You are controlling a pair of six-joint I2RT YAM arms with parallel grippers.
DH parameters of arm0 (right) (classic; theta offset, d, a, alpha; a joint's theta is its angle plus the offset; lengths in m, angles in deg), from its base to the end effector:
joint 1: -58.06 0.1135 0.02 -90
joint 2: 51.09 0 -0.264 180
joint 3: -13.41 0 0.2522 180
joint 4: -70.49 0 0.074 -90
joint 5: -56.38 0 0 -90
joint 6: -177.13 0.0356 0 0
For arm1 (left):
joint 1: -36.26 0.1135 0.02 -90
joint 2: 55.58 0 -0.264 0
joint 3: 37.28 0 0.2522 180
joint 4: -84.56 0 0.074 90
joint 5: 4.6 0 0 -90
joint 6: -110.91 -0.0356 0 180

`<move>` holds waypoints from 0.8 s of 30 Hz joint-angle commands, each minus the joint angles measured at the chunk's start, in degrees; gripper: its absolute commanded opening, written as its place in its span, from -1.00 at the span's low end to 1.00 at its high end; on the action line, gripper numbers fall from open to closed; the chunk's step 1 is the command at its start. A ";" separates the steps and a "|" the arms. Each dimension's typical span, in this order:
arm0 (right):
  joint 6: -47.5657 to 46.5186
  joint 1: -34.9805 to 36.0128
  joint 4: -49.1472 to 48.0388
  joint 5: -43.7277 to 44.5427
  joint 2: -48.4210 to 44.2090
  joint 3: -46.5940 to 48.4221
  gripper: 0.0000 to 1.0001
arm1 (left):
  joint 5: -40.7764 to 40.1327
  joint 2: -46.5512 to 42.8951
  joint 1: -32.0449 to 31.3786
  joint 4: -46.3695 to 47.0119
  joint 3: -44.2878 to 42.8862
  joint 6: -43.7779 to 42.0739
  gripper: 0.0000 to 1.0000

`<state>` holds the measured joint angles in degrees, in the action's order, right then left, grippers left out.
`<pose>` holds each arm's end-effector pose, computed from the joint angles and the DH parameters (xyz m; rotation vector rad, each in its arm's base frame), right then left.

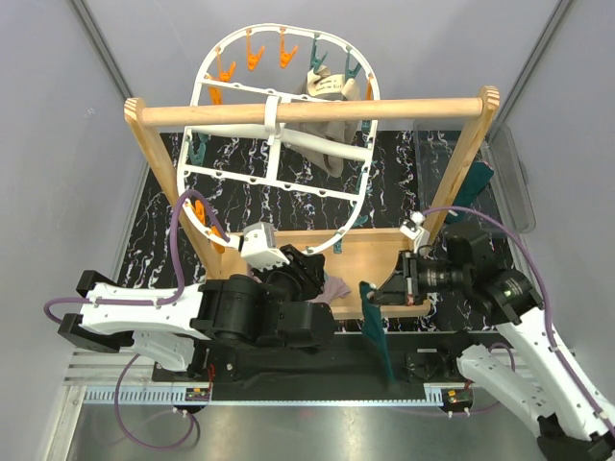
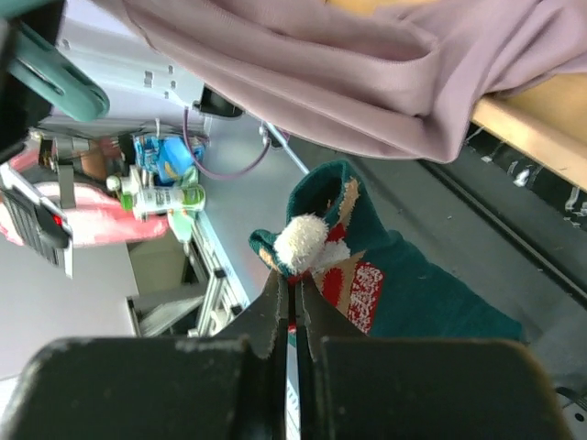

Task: Clip the socks to the hanger
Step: Clamp the sock onto the hanger.

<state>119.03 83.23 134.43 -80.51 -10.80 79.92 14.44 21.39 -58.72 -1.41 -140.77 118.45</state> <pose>0.1000 0.0757 0.3355 -0.3570 2.3467 1.4288 0.0136 -0.2317 0.4096 -0.4063 1.8642 -0.6540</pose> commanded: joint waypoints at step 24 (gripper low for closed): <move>11.69 16.76 -29.69 17.72 8.14 1.04 -1.00 | -0.14 -2.70 0.06 6.46 1.76 -0.77 -1.00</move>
<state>129.46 99.38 109.71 -61.72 -2.21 79.44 15.69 19.88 -58.72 2.46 -139.37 117.34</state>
